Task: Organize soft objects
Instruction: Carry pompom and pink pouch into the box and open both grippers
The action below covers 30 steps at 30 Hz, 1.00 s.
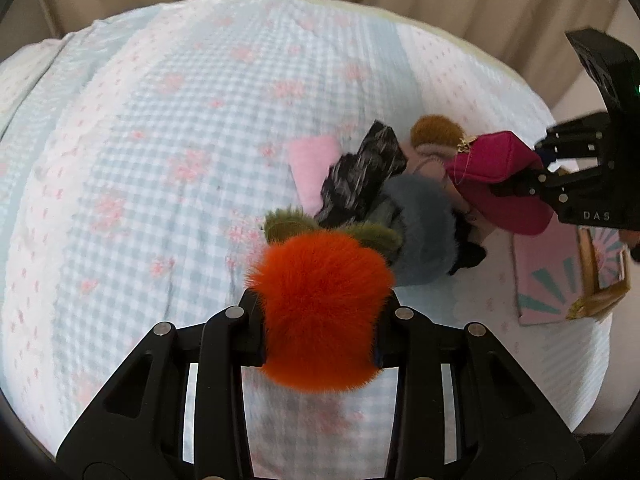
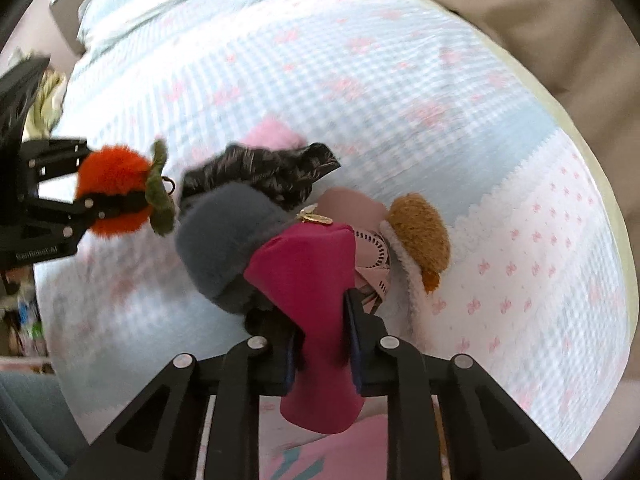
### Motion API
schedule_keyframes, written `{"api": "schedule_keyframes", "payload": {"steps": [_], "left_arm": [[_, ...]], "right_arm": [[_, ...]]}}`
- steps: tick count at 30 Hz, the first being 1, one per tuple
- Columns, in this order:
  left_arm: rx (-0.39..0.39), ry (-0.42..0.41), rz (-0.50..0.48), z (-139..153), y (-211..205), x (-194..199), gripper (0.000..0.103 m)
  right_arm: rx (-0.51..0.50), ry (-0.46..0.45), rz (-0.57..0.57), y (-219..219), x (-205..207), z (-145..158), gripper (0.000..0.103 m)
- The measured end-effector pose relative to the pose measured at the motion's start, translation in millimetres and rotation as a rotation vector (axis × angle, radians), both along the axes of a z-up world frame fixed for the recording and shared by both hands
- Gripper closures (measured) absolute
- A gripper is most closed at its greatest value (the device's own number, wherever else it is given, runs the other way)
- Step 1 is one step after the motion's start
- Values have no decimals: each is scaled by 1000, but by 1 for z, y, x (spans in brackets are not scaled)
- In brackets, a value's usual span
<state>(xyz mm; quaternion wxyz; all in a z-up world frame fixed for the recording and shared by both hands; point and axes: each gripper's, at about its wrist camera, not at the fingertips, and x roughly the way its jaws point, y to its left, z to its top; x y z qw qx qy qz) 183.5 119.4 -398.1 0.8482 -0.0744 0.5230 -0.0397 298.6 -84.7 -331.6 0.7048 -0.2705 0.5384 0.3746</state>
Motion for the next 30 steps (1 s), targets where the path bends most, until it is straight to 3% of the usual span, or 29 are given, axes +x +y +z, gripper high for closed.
{"api": "schedule_keyframes", "payload": {"steps": [7,18,25,30], "left_arm": [[10,-63,40,48,-16,-16,72],[8,-172,80,161,-68,-54,72],[-10,-202,-7,209,-154,-49,72],[-52,-184,-108,213,-219,-35,72]], "right_arm": [[154,1,-165,-29,-27,49,87],[345,-66,-381,-86,-106,140,87],[366,-122,-528,-158,-145,182,87],[344,-131,-715,-221,-160,191,87]]}}
